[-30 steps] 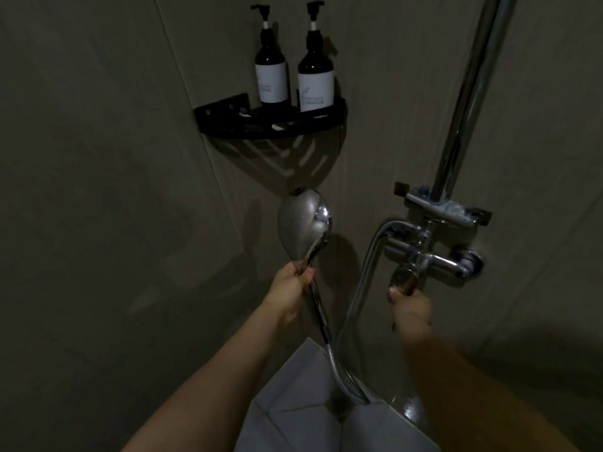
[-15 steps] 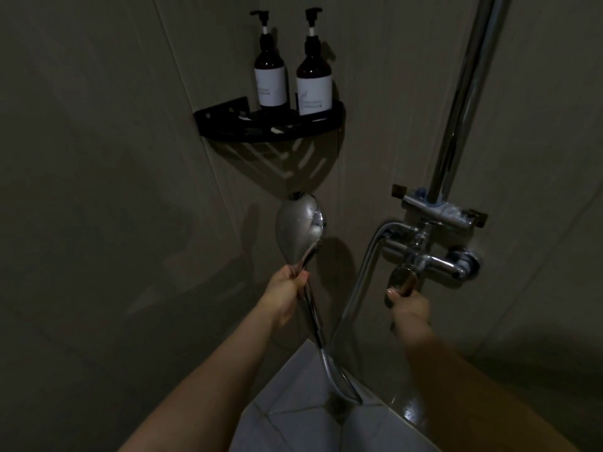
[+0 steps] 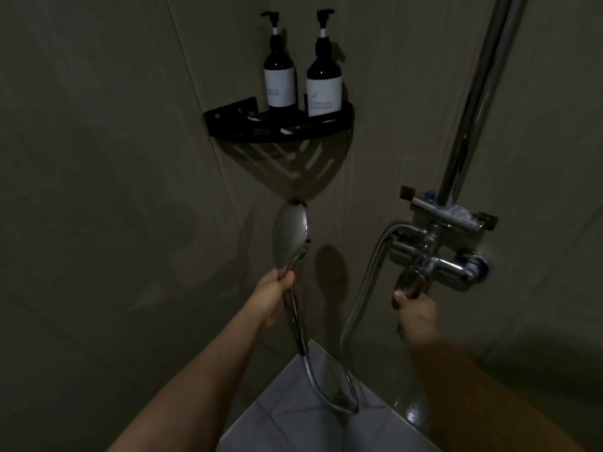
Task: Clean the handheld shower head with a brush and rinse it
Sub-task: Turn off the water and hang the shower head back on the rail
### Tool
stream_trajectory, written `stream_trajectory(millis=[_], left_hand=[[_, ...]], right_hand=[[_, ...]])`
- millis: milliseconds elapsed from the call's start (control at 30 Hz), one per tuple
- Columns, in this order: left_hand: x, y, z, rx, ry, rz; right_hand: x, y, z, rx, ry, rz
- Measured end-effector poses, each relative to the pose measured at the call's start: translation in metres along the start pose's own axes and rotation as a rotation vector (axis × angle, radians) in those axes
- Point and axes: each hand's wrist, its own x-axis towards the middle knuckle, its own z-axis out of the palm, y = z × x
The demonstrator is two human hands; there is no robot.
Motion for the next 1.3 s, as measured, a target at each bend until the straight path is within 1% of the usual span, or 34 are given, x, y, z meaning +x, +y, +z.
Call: stream_trajectory(millis=[133, 300, 633, 900, 1067, 1300], left_hand=[[0.002, -0.002, -0.005, -0.015, 0.016, 0.008], [0.005, -0.004, -0.014, -0.027, 0.012, -0.005], [0.009, -0.003, -0.031, -0.087, 0.050, -0.015], [0.006, -0.004, -0.034, -0.062, 0.015, -0.020], [0.004, -0.002, -0.035, -0.041, 0.032, -0.016], [0.003, 0.000, -0.039, -0.032, 0.032, -0.005]], right_hand=[[0.003, 0.004, 0.002, -0.003, 0.025, -0.005], [0.005, 0.004, 0.001, 0.015, 0.016, -0.007], [0.013, 0.011, 0.006, -0.058, 0.029, -0.019], [0.020, 0.015, 0.009, -0.028, 0.022, -0.022], [0.023, 0.017, 0.009, -0.056, 0.022, -0.044], [0.024, 0.017, 0.008, -0.014, 0.029, -0.049]])
